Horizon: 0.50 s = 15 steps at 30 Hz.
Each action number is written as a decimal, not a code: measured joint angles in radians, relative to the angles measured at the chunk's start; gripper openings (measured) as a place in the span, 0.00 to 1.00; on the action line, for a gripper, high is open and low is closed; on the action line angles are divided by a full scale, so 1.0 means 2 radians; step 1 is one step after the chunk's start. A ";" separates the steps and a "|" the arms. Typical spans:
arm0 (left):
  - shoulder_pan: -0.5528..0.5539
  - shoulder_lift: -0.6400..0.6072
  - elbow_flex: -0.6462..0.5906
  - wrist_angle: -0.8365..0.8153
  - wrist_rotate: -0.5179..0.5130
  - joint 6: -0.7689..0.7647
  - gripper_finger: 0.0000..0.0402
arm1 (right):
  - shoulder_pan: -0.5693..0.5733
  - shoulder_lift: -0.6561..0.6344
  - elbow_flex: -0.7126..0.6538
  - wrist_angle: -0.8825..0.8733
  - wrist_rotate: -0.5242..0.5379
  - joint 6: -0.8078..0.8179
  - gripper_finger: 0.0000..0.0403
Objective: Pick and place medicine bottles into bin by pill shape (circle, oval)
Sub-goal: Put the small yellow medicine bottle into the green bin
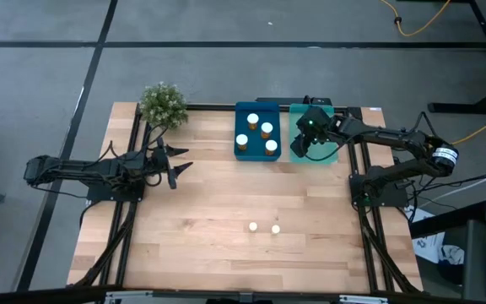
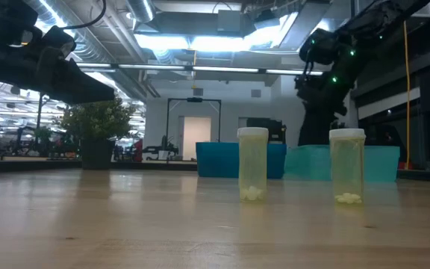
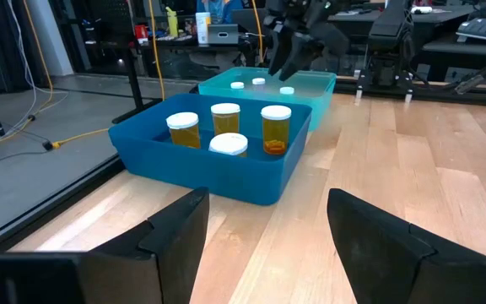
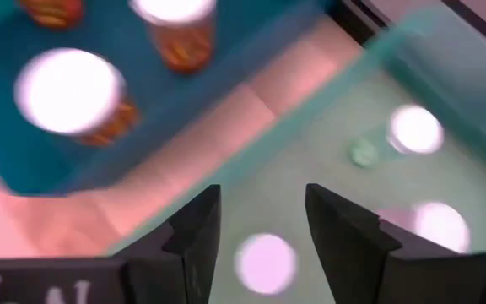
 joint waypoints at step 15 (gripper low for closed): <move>0.000 0.000 0.000 0.000 0.000 0.000 0.58 | 0.170 0.000 0.076 -0.056 -0.035 0.038 0.44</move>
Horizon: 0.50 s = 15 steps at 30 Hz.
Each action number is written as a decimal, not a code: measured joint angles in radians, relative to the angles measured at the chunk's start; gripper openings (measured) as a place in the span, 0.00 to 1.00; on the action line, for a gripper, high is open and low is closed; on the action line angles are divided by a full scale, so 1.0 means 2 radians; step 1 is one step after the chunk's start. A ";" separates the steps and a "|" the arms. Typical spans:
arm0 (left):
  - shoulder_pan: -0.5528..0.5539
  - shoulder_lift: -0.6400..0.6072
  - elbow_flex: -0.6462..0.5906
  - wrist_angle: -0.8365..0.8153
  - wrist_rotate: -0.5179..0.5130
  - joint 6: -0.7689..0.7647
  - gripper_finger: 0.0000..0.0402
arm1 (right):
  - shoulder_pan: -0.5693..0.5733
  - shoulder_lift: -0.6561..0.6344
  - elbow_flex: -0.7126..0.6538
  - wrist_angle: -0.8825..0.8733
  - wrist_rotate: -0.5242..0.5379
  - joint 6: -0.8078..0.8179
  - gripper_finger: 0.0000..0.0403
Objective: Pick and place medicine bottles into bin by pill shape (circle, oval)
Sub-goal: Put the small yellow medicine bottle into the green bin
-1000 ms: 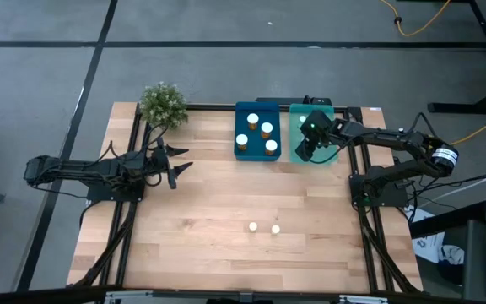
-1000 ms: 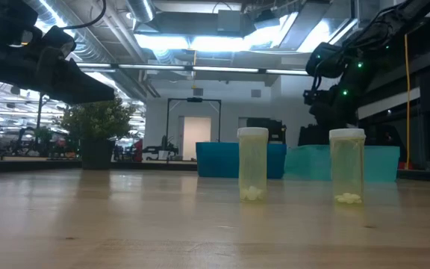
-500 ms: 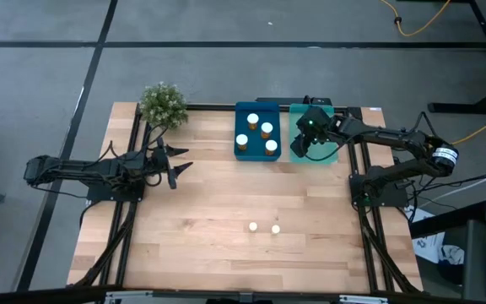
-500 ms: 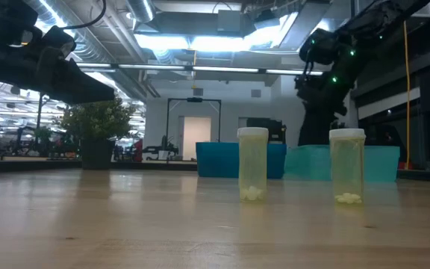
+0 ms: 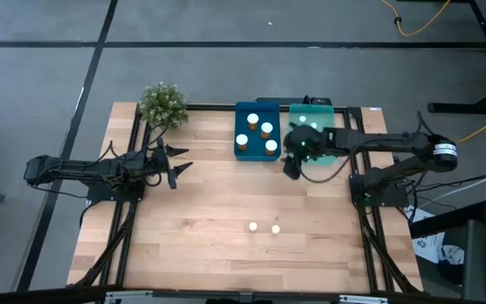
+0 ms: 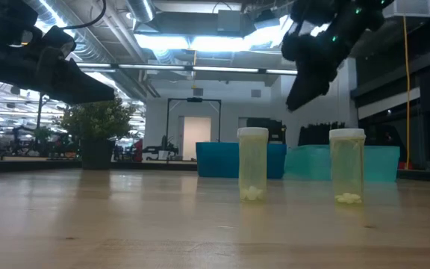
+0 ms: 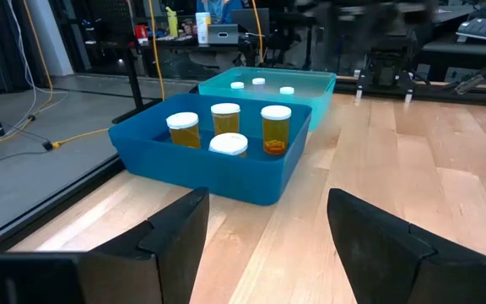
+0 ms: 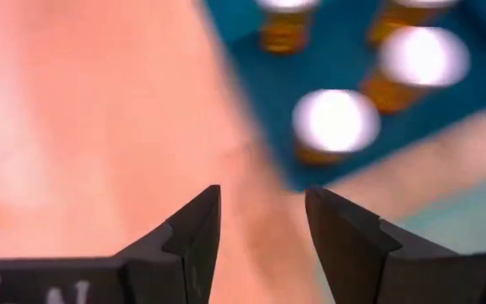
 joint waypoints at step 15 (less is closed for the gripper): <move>0.000 0.000 0.000 0.000 0.000 0.000 0.58 | 0.133 0.000 0.001 -0.009 -0.132 0.011 0.44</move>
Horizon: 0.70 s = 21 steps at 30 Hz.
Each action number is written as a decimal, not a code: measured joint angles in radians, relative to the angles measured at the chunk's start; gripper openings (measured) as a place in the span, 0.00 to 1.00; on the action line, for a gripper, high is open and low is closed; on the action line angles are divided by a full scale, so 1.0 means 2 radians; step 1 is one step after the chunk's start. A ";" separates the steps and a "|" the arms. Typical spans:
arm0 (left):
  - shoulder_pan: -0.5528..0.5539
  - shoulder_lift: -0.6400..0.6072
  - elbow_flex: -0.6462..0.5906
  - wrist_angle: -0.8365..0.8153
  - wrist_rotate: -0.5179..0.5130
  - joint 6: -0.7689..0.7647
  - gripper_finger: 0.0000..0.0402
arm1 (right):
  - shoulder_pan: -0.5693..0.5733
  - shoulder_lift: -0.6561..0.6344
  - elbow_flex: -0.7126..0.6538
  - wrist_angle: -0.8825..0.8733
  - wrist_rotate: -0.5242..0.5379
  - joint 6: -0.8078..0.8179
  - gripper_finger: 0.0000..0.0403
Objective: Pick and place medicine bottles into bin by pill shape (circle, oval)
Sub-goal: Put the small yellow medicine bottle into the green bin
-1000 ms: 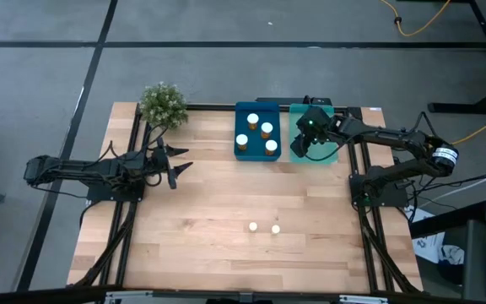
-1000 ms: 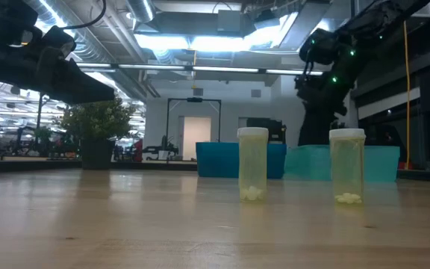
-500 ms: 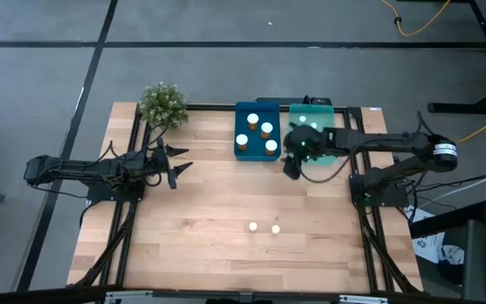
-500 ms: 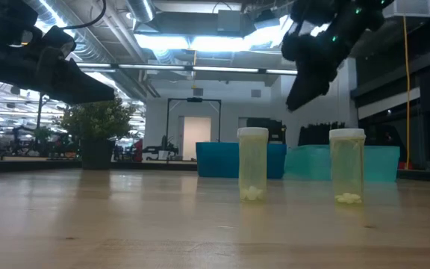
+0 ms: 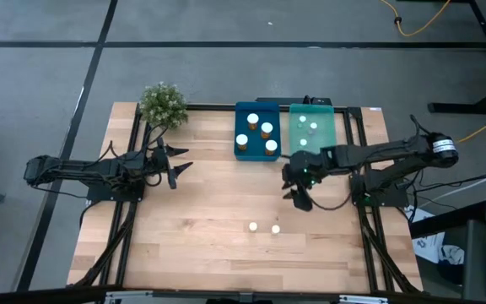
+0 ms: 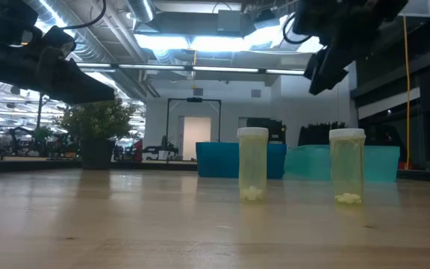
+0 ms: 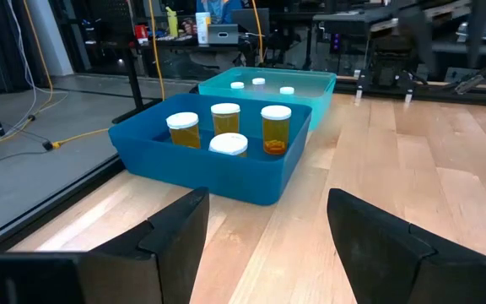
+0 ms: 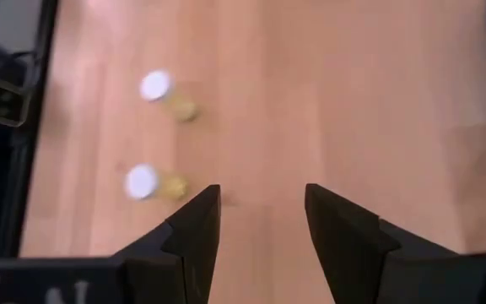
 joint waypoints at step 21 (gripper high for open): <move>0.000 0.000 0.000 0.000 0.000 0.000 0.58 | 0.168 0.139 0.000 0.020 0.062 -0.001 0.44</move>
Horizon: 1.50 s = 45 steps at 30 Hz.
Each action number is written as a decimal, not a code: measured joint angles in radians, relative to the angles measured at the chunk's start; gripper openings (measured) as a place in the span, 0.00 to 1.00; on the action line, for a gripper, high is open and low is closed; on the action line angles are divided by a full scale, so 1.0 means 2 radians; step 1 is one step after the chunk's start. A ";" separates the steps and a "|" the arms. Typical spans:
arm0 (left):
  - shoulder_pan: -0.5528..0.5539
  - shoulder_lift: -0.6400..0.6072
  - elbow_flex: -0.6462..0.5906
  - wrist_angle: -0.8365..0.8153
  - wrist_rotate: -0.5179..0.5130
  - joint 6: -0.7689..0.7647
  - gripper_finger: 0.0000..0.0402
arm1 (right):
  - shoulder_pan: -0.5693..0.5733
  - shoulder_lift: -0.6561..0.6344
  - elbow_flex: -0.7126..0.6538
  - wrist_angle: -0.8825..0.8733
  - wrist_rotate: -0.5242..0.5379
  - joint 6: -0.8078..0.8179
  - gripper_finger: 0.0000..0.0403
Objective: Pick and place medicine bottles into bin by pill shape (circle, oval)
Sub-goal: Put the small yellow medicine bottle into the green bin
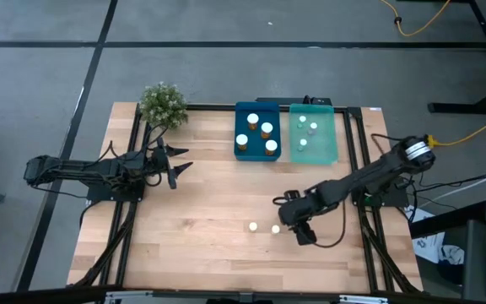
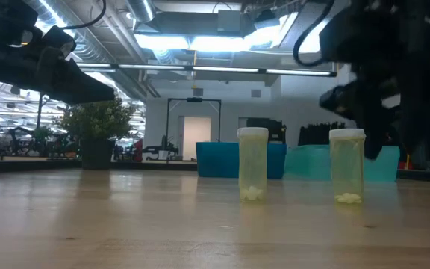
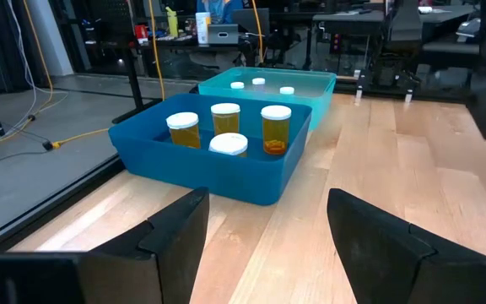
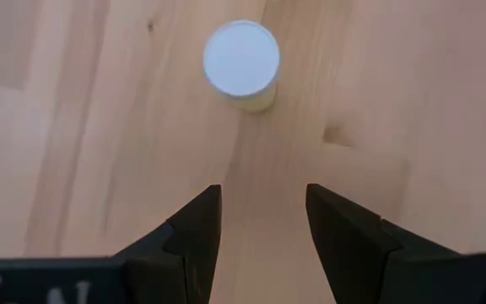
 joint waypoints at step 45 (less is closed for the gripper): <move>0.000 0.000 0.000 -0.001 0.000 0.000 0.58 | -0.004 0.049 0.000 0.142 0.004 -0.105 0.26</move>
